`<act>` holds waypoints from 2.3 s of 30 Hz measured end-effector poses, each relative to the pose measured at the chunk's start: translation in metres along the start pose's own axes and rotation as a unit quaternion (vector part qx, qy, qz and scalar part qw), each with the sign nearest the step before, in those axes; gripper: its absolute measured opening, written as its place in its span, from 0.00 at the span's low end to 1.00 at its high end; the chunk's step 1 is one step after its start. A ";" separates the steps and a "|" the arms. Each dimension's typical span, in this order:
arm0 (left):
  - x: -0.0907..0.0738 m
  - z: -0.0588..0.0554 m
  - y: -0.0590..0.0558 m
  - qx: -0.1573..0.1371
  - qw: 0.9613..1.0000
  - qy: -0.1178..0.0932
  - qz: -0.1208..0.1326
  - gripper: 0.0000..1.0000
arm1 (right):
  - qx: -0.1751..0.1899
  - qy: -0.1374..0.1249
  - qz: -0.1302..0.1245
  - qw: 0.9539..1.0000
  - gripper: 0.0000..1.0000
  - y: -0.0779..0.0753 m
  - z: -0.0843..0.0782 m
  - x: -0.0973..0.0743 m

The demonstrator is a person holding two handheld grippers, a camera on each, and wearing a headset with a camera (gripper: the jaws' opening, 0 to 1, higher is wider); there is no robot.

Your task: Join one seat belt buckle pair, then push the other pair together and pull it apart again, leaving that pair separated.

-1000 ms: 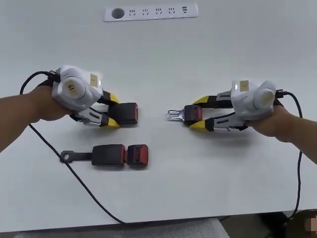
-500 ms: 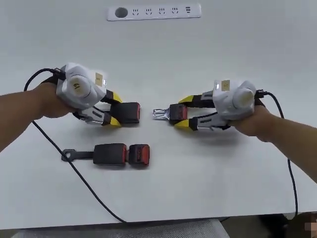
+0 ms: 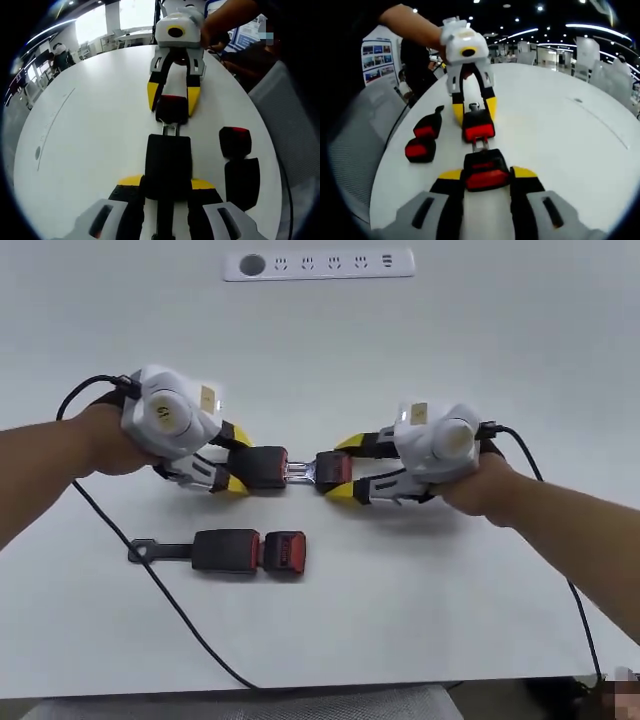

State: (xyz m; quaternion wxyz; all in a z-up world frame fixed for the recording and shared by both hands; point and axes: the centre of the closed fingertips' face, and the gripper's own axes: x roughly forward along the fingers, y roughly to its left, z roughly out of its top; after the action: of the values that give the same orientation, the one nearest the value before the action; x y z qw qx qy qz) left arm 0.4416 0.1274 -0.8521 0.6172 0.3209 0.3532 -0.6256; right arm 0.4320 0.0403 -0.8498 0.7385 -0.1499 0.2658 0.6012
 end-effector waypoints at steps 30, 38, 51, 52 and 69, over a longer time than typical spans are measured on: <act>0.001 0.002 0.000 0.038 0.999 0.023 -0.008 0.33 | 0.016 0.023 -0.007 1.000 0.35 -0.001 0.017 0.025; 0.001 0.004 0.000 0.040 0.999 0.027 -0.009 0.33 | 0.009 0.046 -0.007 0.999 0.35 -0.003 0.016 0.028; 0.002 0.004 0.000 0.046 0.998 0.038 -0.010 0.33 | 0.006 0.057 -0.017 0.998 0.35 -0.004 0.014 0.029; 0.002 0.004 0.001 0.046 0.998 0.039 -0.010 0.33 | 0.005 0.058 -0.018 0.998 0.35 -0.004 0.014 0.029; 0.003 0.001 0.000 0.046 0.998 0.040 -0.010 0.33 | -0.002 0.068 -0.028 0.997 0.36 -0.003 0.015 0.031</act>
State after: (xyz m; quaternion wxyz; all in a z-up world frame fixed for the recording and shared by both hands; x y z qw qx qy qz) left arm 0.4412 0.1249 -0.8537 0.5809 0.3702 0.3519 -0.6338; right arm 0.4421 0.0728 -0.8562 0.7351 -0.1997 0.3101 0.5688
